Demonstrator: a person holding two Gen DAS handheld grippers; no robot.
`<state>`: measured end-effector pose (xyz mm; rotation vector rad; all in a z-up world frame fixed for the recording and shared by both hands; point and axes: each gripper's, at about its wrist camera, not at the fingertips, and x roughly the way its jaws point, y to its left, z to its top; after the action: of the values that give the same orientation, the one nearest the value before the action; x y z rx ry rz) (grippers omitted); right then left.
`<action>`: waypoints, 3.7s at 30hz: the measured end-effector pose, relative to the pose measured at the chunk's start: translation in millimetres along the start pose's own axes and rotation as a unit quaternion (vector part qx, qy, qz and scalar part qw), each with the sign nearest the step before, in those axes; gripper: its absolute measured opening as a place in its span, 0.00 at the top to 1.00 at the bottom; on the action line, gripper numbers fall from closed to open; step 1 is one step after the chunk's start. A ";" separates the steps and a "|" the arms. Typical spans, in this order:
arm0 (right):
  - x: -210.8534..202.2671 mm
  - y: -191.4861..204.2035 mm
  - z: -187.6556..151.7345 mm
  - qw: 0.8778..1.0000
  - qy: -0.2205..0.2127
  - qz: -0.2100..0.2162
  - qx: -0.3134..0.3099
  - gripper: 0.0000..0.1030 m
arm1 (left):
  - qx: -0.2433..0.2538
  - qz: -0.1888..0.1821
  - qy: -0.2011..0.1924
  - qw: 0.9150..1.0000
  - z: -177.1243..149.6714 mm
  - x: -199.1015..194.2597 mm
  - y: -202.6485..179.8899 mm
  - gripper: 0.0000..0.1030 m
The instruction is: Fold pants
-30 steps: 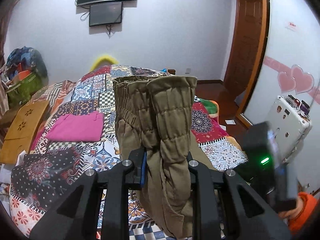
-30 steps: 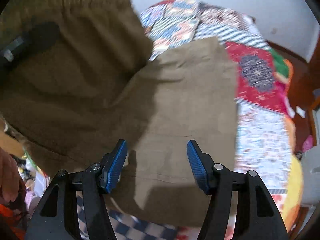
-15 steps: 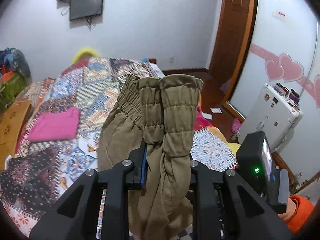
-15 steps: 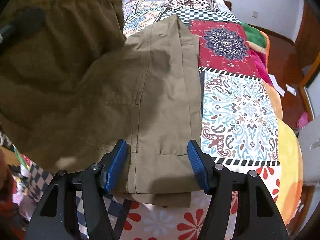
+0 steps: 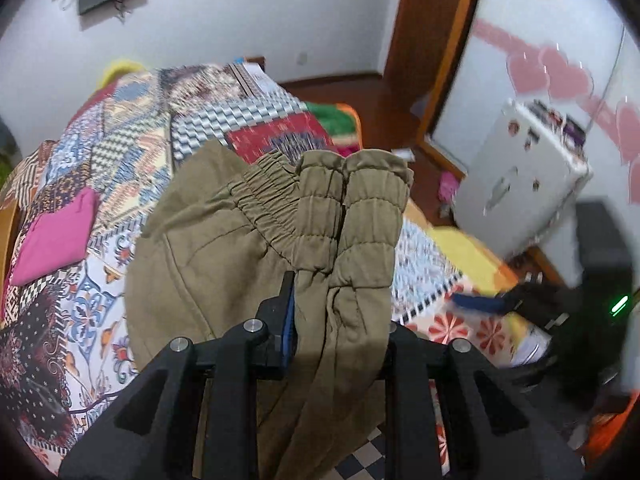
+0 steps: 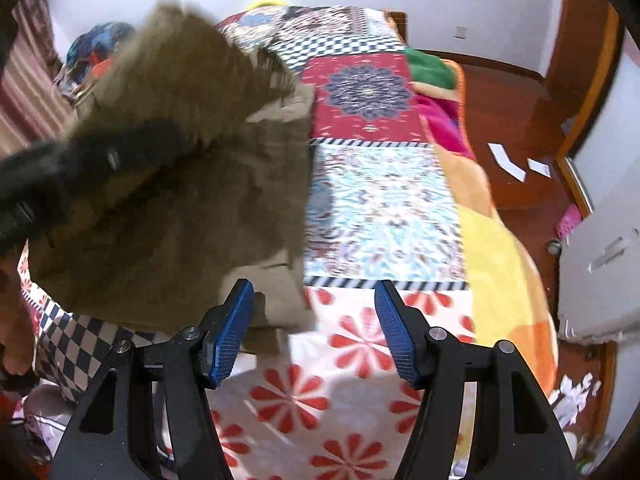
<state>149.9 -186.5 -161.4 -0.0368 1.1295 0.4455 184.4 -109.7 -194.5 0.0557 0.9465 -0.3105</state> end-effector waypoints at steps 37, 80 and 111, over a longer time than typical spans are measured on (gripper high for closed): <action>10.6 19.1 10.8 1.000 0.007 0.007 -0.018 0.40 | -0.119 0.081 0.044 0.989 3.1 15.4 153.1 0.09; 101.4 -3.9 138.5 0.989 0.007 -0.106 -0.102 0.26 | -0.206 0.000 0.033 0.978 -73.3 -30.9 168.1 0.79; 39.3 13.5 71.3 0.999 -0.007 -0.039 -0.036 0.21 | -0.234 0.097 0.011 0.967 -85.6 -31.7 249.8 0.65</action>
<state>220.4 -143.6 -162.2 -0.1410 1.0942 0.4165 171.0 151.8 -241.2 -0.2813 1.0082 0.0992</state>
